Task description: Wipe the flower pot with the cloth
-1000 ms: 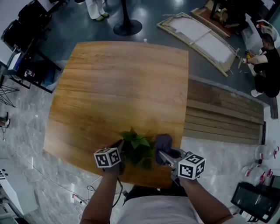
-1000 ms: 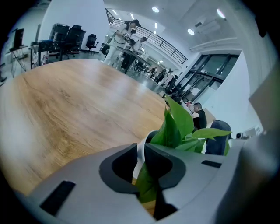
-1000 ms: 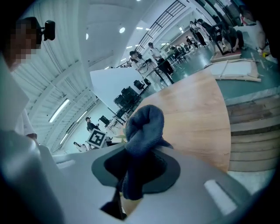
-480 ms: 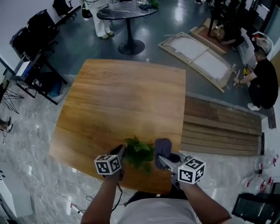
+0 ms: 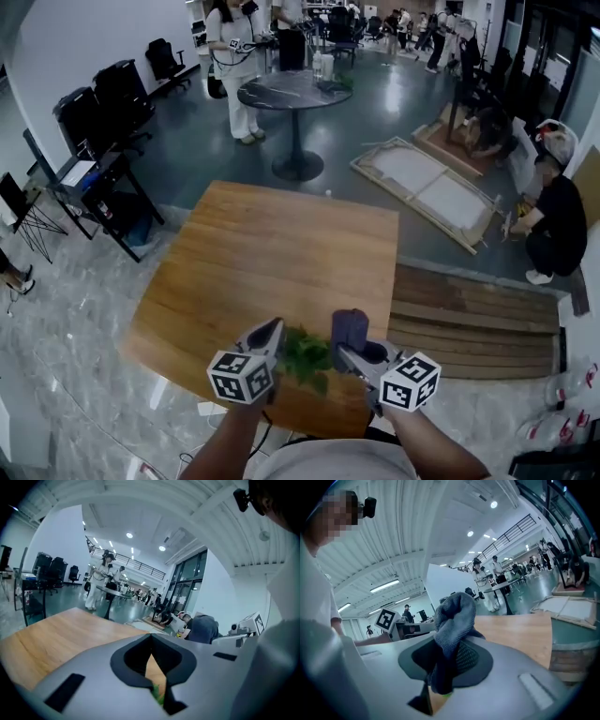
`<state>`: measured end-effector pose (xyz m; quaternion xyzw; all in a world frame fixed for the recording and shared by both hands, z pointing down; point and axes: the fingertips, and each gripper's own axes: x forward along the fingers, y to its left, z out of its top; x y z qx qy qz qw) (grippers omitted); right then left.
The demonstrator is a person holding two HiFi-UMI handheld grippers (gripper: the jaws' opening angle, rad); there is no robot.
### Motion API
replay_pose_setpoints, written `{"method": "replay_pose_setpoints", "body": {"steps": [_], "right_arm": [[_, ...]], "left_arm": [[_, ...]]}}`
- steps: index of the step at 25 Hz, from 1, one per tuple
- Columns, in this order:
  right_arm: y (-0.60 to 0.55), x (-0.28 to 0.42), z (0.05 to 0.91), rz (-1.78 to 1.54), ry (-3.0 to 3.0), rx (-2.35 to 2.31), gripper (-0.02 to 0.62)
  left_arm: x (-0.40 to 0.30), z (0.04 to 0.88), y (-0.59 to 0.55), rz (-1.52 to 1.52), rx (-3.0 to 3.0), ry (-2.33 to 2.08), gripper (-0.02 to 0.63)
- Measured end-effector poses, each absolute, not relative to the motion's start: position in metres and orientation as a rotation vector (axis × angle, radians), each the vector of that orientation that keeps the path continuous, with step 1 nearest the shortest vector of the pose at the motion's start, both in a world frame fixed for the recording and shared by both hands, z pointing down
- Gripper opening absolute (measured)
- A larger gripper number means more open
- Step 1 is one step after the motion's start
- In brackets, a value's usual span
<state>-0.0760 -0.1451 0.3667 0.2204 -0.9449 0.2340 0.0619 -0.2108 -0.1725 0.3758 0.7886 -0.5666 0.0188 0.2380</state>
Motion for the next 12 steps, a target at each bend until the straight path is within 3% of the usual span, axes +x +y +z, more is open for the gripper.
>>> {"method": "replay_pose_setpoints", "body": {"steps": [12], "right_arm": [[-0.129,-0.057,0.243,0.339,-3.057,0.704,0.064]], "left_arm": [[-0.167,0.227,-0.141,-0.103,2.411,-1.611,0.006]]}}
